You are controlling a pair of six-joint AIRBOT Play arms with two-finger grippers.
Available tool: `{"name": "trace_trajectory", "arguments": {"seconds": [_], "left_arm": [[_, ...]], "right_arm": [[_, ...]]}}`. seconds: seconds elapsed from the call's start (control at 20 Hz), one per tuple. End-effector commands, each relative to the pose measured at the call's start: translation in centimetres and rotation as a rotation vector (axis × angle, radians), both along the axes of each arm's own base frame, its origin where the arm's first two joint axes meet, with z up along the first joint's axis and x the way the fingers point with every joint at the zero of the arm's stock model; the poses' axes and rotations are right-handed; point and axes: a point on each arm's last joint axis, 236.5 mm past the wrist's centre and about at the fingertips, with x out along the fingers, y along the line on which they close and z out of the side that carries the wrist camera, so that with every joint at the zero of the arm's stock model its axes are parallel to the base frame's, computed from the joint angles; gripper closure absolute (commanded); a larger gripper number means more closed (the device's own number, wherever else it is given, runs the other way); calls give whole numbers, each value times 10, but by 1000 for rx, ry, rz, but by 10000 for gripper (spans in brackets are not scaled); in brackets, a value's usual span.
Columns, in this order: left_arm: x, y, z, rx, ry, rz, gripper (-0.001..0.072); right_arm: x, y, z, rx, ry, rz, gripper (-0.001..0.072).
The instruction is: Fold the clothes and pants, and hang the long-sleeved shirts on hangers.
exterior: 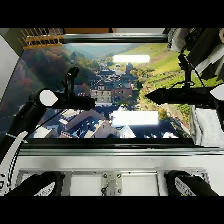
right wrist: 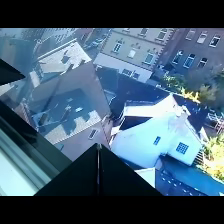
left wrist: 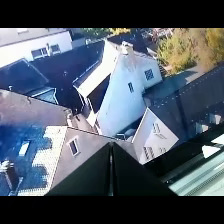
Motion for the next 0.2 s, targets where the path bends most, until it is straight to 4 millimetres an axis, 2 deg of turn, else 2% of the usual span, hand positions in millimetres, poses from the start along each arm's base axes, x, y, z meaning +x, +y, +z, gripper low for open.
{"name": "trace_trajectory", "arguments": {"seconds": [0.0,0.15], "left_arm": [[0,0,0,-1,-1,0,680],[0,0,0,-1,-1,1,679]], "right_arm": [[-1,2,0,1,2,6,678],[-1,2,0,1,1,6,678]]}}
